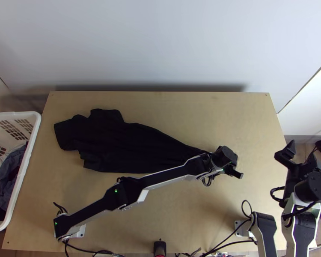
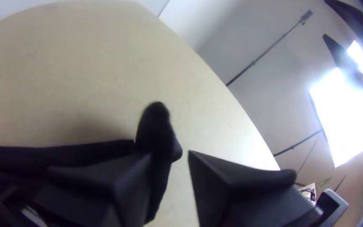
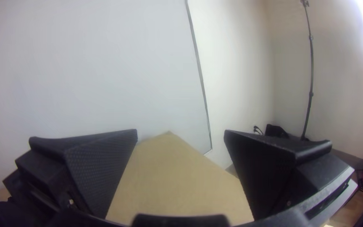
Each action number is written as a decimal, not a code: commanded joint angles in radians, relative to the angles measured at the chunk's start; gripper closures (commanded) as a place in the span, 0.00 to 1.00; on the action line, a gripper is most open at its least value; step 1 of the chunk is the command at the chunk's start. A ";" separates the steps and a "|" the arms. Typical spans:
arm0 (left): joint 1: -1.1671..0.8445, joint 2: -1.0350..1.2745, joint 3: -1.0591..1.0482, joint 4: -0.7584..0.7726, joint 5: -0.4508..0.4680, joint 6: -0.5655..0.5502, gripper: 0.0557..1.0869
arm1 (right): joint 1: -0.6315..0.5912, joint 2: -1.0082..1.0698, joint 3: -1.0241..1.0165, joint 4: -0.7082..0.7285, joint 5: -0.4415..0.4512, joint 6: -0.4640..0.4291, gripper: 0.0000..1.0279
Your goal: Fold the t-shirt
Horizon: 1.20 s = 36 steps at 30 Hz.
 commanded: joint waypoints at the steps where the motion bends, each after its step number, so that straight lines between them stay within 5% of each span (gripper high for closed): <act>1: -0.004 -0.009 -0.019 -0.048 0.050 0.062 0.05 | 0.034 -0.002 -0.041 0.016 -0.018 -0.020 0.07; 9: 0.048 -0.090 -0.052 -0.219 0.037 0.161 0.05 | 0.055 0.027 -0.038 0.016 -0.072 -0.074 0.07; 15: 0.183 -0.227 -0.107 -0.316 0.016 0.155 0.05 | 0.057 0.063 -0.046 -0.126 -0.194 -0.101 0.07; 20: 0.249 -0.356 -0.145 -0.345 0.014 0.157 0.05 | 0.077 0.097 -0.055 -0.295 -0.325 -0.040 0.07; 36: 0.527 -0.707 -0.375 -0.486 -0.016 0.272 0.05 | 0.348 0.401 -0.057 -0.204 -0.388 -0.001 0.07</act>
